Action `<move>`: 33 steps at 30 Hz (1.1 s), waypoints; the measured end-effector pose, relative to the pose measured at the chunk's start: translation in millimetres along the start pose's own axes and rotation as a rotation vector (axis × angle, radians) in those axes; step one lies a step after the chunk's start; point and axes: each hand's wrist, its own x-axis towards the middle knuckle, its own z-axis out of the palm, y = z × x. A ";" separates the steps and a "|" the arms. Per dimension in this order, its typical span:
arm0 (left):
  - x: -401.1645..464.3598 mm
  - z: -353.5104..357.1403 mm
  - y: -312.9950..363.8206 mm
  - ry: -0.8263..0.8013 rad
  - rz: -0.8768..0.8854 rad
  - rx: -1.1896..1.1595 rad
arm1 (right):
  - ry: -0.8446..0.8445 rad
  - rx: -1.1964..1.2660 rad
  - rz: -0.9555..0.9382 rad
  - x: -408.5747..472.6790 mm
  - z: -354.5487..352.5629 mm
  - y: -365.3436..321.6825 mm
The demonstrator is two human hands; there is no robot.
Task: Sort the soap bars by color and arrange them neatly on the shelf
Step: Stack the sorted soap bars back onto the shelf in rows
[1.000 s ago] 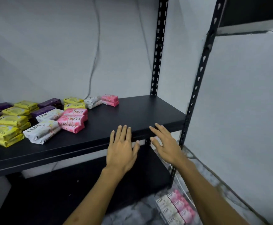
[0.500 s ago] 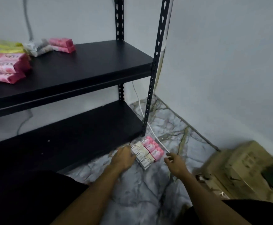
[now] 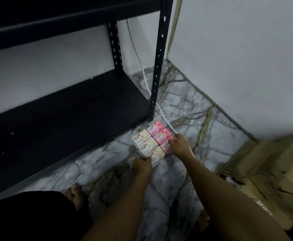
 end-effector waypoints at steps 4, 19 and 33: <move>26.3 17.0 -12.5 -0.011 -0.039 -0.062 | 0.011 0.041 0.099 15.3 15.6 16.1; -13.5 -60.3 -112.5 -0.097 0.055 0.288 | 0.125 0.241 0.241 -124.0 109.2 38.3; -6.3 -41.1 -79.7 0.075 0.119 0.261 | 0.220 0.031 0.127 -96.8 95.8 46.8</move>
